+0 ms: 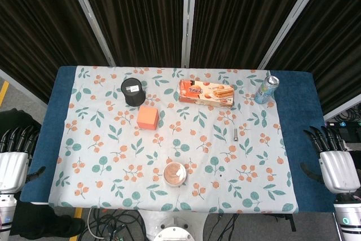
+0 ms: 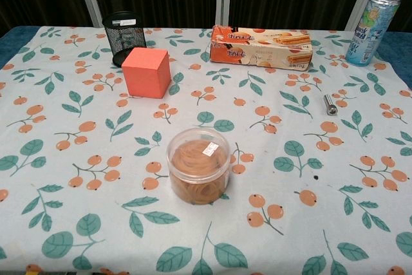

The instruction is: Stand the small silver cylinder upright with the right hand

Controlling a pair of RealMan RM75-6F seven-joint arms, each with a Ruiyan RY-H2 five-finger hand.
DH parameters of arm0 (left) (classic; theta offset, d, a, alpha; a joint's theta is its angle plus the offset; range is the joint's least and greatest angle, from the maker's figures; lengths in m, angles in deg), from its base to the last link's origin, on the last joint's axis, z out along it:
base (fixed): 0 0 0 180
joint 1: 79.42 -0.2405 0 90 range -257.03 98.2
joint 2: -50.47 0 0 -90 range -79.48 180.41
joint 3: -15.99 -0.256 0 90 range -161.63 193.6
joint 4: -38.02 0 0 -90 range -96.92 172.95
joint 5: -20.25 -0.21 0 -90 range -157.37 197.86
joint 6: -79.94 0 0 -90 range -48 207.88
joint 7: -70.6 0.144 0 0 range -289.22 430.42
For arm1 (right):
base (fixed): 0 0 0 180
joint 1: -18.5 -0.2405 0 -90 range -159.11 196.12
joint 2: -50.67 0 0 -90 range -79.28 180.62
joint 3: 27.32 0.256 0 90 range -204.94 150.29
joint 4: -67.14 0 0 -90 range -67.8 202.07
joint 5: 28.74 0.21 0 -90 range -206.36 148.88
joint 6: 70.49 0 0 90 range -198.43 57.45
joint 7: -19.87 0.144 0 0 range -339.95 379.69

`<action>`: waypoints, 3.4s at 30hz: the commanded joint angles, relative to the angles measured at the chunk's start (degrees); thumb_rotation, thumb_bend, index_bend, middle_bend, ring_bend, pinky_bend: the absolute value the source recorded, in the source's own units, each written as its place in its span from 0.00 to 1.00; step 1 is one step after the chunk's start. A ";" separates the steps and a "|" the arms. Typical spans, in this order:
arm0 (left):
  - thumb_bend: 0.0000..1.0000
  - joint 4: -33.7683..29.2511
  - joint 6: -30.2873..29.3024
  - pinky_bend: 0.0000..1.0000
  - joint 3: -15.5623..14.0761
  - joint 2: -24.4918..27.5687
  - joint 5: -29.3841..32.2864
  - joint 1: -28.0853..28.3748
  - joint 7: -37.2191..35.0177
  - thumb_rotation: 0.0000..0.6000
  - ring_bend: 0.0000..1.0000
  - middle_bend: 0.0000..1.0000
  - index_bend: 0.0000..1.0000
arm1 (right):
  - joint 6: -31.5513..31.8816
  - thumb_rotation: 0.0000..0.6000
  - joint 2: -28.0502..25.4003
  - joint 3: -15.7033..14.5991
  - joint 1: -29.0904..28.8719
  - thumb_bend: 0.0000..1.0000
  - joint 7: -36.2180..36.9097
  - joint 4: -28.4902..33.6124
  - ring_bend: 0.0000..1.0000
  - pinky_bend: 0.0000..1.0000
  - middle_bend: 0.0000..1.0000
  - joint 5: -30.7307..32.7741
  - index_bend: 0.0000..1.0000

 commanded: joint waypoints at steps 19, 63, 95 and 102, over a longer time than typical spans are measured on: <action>0.07 -0.34 -0.13 0.00 -0.32 -0.21 0.39 -0.45 -0.22 1.00 0.00 0.07 0.14 | -19.74 1.00 2.17 4.95 -13.55 0.24 -6.20 -4.64 0.00 0.00 0.17 2.95 0.32; 0.07 -0.74 0.69 0.00 0.10 0.02 3.21 -0.96 -1.05 1.00 0.00 0.07 0.14 | -39.94 1.00 30.61 -1.07 -36.85 0.26 -2.36 -44.89 0.00 0.00 0.18 -2.35 0.41; 0.07 0.51 0.91 0.00 -0.22 -0.33 2.78 -0.98 -2.78 1.00 0.00 0.07 0.14 | -36.81 1.00 29.79 -2.82 -34.16 0.33 -0.89 -44.28 0.00 0.00 0.21 -1.90 0.53; 0.07 0.71 0.84 0.00 -0.21 -0.24 2.42 -0.93 -3.06 1.00 0.00 0.07 0.14 | -34.56 1.00 29.01 -2.51 -33.82 0.42 -2.54 -43.83 0.00 0.00 0.24 -2.43 0.61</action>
